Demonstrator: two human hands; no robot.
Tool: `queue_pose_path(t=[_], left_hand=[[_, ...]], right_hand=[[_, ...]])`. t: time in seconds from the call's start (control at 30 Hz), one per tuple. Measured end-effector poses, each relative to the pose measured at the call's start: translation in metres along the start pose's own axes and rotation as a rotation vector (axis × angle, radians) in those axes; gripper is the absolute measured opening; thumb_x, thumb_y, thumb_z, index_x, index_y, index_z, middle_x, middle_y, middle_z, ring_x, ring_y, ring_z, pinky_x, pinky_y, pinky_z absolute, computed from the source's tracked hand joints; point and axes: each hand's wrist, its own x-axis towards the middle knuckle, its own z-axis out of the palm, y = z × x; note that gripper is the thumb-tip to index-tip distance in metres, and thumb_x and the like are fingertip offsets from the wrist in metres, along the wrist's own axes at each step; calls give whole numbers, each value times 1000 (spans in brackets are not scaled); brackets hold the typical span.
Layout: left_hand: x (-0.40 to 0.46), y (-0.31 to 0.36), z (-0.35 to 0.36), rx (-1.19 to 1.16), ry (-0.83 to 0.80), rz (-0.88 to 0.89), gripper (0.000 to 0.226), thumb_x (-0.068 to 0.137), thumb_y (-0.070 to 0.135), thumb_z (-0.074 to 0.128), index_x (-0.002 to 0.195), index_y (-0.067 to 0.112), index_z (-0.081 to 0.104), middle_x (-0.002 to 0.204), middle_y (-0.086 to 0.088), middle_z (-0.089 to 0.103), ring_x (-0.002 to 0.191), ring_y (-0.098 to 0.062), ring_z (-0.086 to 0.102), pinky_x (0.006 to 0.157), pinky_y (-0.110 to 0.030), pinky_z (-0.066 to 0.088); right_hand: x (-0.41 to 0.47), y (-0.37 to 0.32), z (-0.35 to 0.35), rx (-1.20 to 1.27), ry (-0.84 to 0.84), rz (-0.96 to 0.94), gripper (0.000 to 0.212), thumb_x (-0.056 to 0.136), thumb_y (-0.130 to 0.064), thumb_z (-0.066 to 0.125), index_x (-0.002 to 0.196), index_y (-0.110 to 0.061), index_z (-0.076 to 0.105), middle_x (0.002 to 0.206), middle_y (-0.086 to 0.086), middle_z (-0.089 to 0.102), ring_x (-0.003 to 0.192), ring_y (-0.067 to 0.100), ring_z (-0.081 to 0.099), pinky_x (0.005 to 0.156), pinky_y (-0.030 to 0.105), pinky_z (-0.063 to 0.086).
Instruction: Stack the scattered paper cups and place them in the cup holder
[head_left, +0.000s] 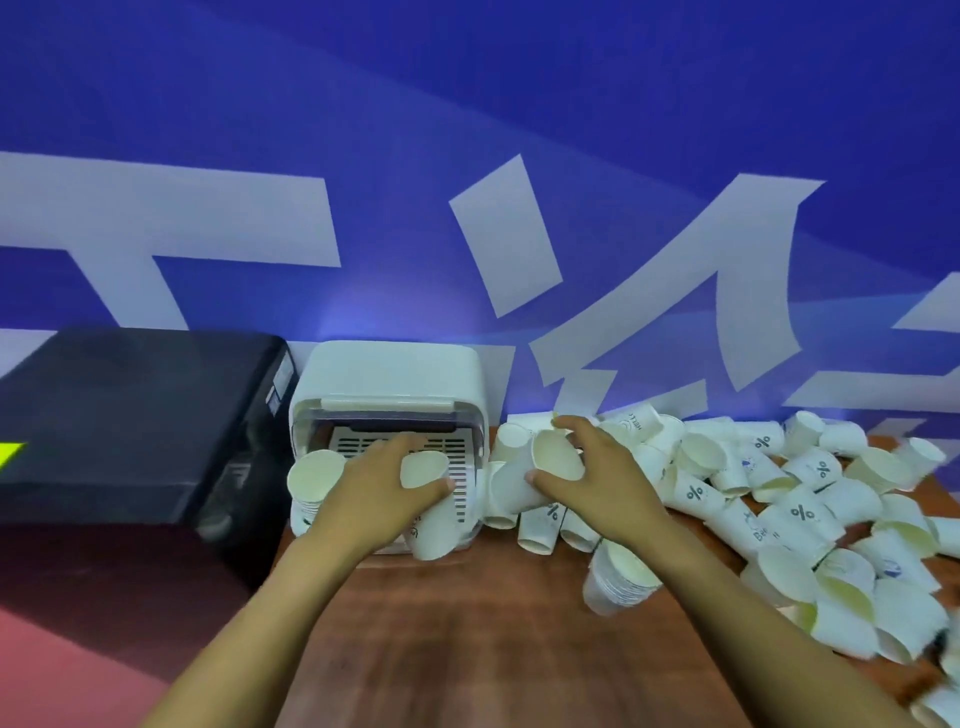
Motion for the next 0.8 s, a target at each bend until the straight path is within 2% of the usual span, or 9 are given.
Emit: queue_pose_path(t=[0.13, 0.27, 0.37, 0.57, 0.8], left_hand=[[5, -34, -41, 50, 1, -2, 68, 78, 29, 68, 138, 33, 38, 138, 1, 44, 124, -22, 44, 102, -39, 41], [2, -62, -72, 34, 29, 6, 80, 75, 17, 70, 143, 30, 32, 142, -1, 36, 127, -22, 42, 103, -36, 40], [3, -77, -86, 34, 97, 37, 82, 73, 15, 73, 142, 34, 33, 138, 1, 35, 124, -20, 44, 95, -30, 41], [6, -89, -84, 65, 175, 86, 81, 73, 26, 78, 141, 35, 35, 139, 3, 36, 124, -24, 43, 95, -36, 42], [18, -95, -83, 126, 175, 101, 78, 74, 30, 78, 141, 32, 37, 140, 4, 38, 124, -23, 43, 96, -38, 44]], right_hand=[[-3, -35, 42, -26, -32, 44, 63, 74, -57, 68, 129, -38, 43, 119, -13, 53, 108, 12, 53, 91, 34, 46], [-5, -53, 69, -38, -50, 60, 67, 73, -59, 67, 131, -37, 42, 126, -9, 53, 113, 12, 51, 94, 33, 43], [-2, -62, 83, -4, -34, 48, 69, 75, -51, 71, 134, -31, 41, 131, -6, 48, 116, 11, 46, 90, 25, 36], [3, -77, 99, 9, -38, 18, 71, 77, -42, 74, 136, -26, 40, 130, -3, 45, 106, 4, 38, 88, 19, 28], [18, -95, 116, 43, -13, -31, 74, 76, -39, 75, 139, -25, 39, 139, -5, 40, 123, 8, 39, 94, 15, 26]])
